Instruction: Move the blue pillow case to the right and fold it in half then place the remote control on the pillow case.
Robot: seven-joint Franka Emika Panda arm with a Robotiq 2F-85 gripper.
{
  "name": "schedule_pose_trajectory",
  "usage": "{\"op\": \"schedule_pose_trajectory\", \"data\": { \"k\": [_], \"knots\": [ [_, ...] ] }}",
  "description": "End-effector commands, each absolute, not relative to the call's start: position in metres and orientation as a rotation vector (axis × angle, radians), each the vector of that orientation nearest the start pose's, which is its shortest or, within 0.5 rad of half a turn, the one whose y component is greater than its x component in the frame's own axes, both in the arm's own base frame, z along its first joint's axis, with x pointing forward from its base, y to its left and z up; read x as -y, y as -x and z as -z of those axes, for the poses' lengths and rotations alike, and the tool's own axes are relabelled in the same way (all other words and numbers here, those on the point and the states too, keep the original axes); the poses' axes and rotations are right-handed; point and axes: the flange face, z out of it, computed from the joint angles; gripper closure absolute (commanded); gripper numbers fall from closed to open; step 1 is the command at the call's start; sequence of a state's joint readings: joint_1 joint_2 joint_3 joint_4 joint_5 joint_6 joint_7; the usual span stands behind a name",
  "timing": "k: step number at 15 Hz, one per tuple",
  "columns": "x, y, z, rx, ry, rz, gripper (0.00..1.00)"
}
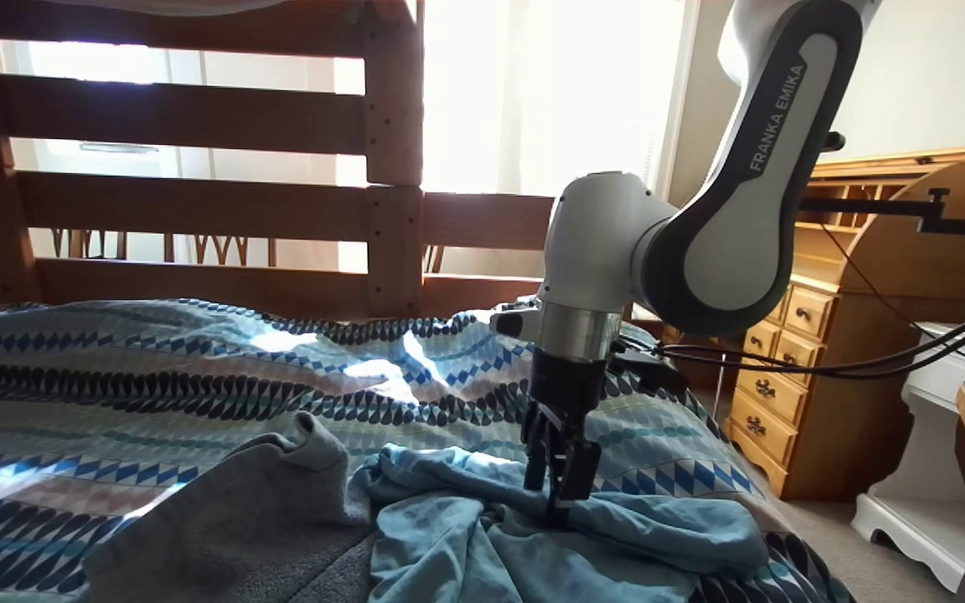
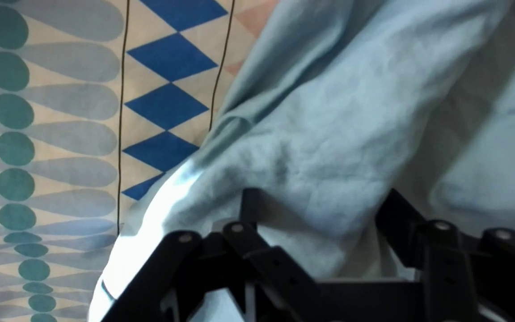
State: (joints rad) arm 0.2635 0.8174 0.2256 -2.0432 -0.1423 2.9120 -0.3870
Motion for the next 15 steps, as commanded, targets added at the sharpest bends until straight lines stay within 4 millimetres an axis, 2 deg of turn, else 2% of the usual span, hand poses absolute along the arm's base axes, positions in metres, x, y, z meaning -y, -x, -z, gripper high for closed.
{"op": "schedule_pose_trajectory", "data": {
  "k": [1,6,7,11,15],
  "knots": [
    [-0.284,-0.505,-0.042,1.382,2.707,0.118,0.59],
    [-0.288,-0.51,-0.05,1.375,2.677,0.123,0.95],
    [-0.292,-0.51,-0.055,1.357,2.659,0.109,0.99],
    [-0.307,-0.514,-0.09,1.293,2.583,0.059,0.99],
    [-0.302,-0.54,-0.141,1.258,2.586,0.079,0.99]
  ]
}}
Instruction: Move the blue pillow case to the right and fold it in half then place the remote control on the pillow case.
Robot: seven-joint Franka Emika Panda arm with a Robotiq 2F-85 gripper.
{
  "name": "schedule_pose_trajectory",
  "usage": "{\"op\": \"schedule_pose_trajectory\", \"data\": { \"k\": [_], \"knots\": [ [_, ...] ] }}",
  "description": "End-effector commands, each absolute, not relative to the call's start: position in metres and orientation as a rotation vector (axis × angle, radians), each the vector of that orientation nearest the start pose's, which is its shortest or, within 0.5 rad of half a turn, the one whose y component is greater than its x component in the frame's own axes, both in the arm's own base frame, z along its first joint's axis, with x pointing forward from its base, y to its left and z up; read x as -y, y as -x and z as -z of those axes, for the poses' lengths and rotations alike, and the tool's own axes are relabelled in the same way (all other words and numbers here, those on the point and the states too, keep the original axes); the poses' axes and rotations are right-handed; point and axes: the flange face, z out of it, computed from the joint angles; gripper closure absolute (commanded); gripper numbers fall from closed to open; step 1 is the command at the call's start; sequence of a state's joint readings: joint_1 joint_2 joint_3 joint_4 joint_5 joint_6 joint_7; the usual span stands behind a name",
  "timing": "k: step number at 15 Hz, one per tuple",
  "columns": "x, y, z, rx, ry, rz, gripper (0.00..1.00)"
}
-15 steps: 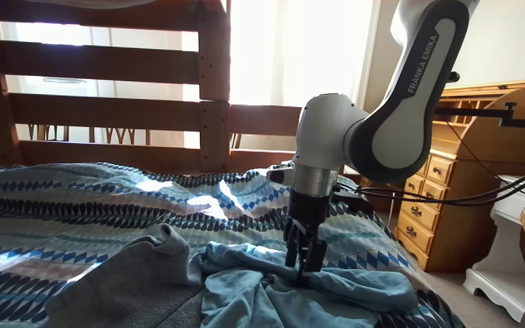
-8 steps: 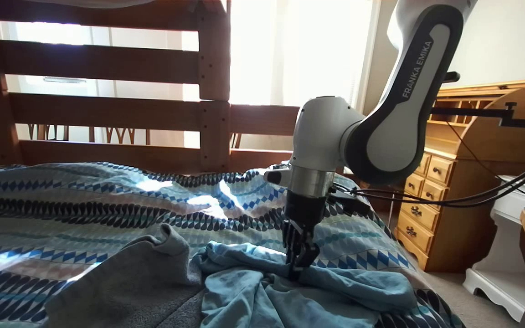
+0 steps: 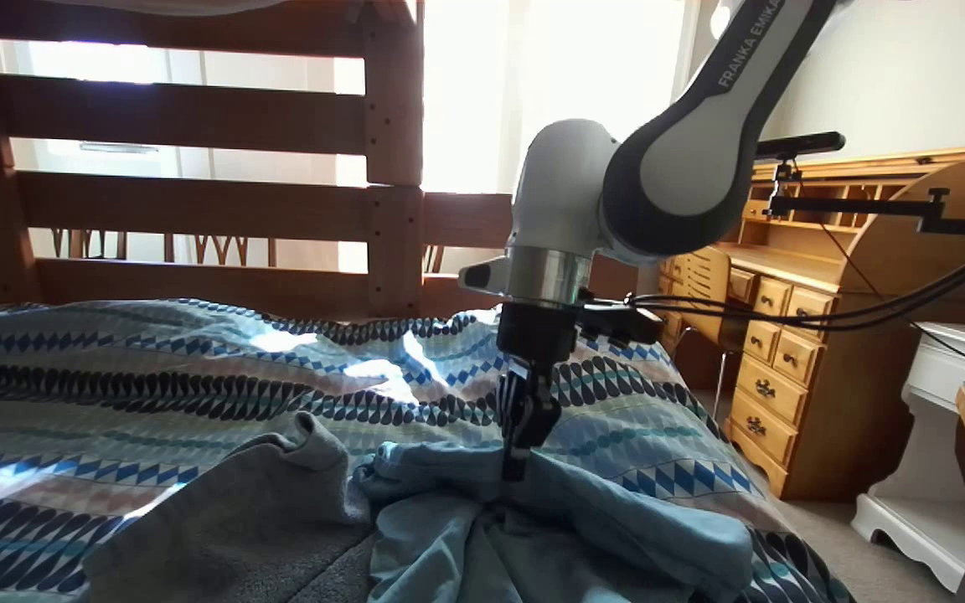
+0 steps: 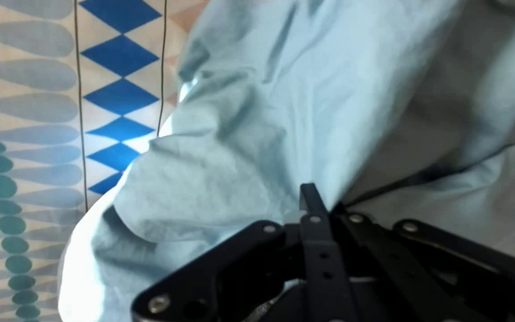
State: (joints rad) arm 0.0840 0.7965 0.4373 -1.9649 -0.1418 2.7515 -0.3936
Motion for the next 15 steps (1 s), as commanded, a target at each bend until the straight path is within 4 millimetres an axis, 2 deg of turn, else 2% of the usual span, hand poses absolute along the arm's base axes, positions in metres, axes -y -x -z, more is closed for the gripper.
{"op": "schedule_pose_trajectory", "data": {
  "k": [1,5,8,11,15],
  "knots": [
    [-0.299,-0.55,-0.156,1.246,2.597,0.092,0.99],
    [-0.281,-0.59,-0.222,1.217,2.708,0.184,0.99],
    [-0.258,-0.621,-0.269,1.206,2.824,0.289,0.99],
    [-0.231,-0.643,-0.3,1.179,2.948,0.377,0.99],
    [-0.204,-0.658,-0.332,1.049,3.089,0.551,0.99]
  ]
}}
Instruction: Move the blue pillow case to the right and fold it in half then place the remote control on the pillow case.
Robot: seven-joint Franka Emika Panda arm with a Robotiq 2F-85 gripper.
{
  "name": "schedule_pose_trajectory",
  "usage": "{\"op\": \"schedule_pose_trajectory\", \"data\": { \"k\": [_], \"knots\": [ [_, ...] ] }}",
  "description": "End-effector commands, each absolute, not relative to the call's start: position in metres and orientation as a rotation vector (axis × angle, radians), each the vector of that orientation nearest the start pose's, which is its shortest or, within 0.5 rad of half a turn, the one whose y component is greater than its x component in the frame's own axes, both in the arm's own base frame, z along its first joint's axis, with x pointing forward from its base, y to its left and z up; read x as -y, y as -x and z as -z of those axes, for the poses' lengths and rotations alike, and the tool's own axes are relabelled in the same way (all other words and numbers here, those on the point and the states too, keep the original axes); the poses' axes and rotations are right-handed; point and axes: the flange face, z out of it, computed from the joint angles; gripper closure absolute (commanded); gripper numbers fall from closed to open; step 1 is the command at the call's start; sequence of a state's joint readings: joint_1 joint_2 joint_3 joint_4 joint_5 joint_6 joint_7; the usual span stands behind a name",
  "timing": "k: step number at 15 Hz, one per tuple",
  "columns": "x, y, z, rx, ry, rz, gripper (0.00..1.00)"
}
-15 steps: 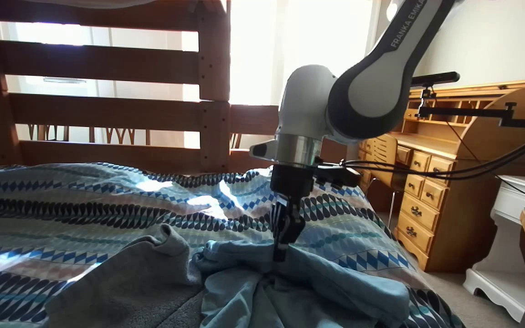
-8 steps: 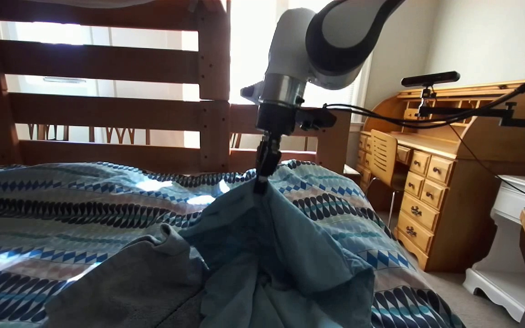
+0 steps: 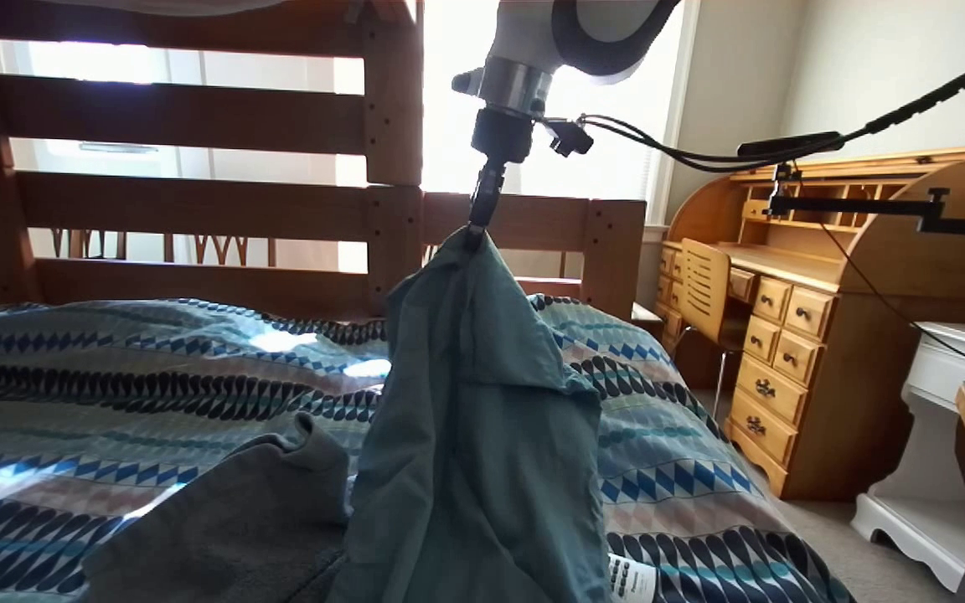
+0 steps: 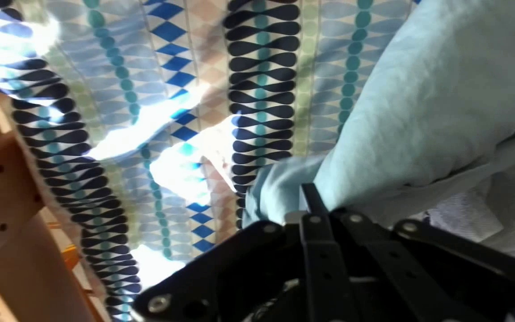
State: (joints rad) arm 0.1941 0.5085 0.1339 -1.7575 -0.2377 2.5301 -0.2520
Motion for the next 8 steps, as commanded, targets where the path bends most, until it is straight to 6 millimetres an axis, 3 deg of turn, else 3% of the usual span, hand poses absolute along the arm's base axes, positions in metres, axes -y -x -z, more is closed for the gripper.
{"op": "schedule_pose_trajectory", "data": {
  "k": [1,5,8],
  "knots": [
    [-0.2,-0.66,-0.34,0.995,3.107,0.603,0.99],
    [-0.182,-0.663,-0.377,0.756,3.152,0.866,0.99],
    [-0.18,-0.665,-0.384,0.727,3.123,0.922,0.99]
  ]
}}
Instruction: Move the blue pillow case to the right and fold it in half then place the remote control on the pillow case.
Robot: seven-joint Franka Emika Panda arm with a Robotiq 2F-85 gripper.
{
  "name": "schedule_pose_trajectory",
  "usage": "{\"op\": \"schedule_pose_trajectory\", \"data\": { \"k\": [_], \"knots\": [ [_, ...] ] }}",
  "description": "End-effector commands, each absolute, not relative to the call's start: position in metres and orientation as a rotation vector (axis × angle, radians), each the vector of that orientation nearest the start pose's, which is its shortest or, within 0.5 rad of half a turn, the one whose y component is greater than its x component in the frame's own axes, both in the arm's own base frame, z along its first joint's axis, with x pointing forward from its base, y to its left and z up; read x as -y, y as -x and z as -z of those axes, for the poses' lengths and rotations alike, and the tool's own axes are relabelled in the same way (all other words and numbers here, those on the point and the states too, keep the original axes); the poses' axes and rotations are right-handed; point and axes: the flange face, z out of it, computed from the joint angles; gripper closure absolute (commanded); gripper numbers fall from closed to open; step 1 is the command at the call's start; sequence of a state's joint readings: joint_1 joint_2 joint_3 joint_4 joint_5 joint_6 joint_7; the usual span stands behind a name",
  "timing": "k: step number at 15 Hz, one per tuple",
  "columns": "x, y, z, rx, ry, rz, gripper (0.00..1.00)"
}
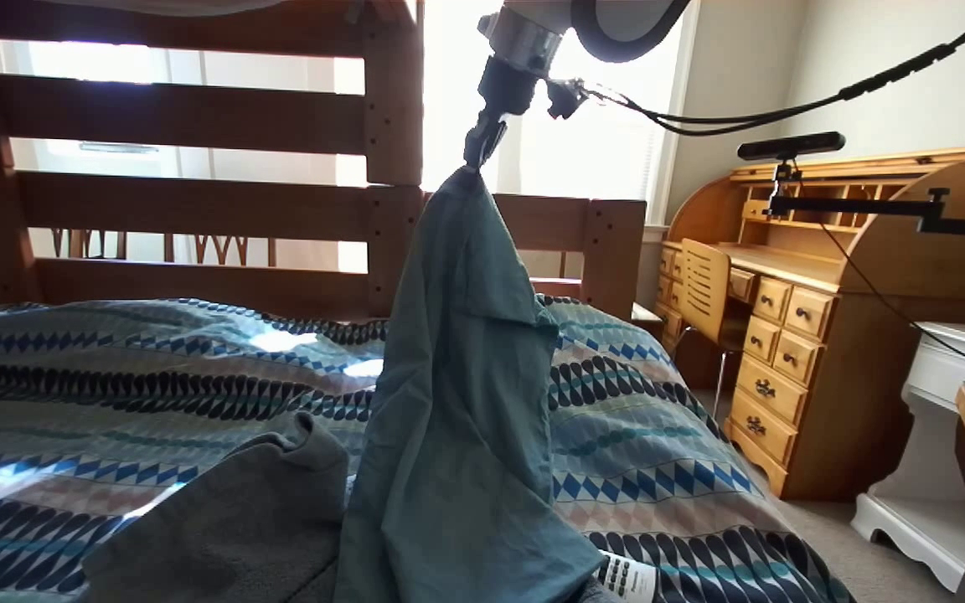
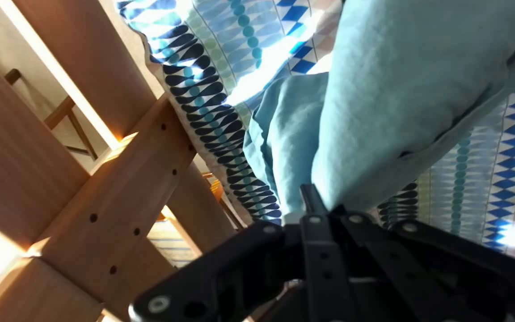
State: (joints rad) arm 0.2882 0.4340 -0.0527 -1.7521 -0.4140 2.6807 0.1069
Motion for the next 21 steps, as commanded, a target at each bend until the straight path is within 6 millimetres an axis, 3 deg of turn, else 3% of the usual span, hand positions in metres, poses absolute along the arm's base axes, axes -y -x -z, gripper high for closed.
{"op": "schedule_pose_trajectory", "data": {
  "k": [1,2,5,12,16,21],
  "knots": [
    [-0.187,-0.664,-0.378,0.76,3.081,0.893,0.99],
    [-0.18,-0.672,-0.382,0.738,3.126,0.892,0.97],
    [-0.19,-0.668,-0.376,0.759,3.107,0.88,0.97],
    [-0.186,-0.669,-0.374,0.754,3.12,0.861,0.99],
    [-0.149,-0.71,-0.374,0.542,3.195,0.933,0.99],
    [-0.08,-0.759,-0.384,0.17,3.311,0.997,0.99]
  ]
}}
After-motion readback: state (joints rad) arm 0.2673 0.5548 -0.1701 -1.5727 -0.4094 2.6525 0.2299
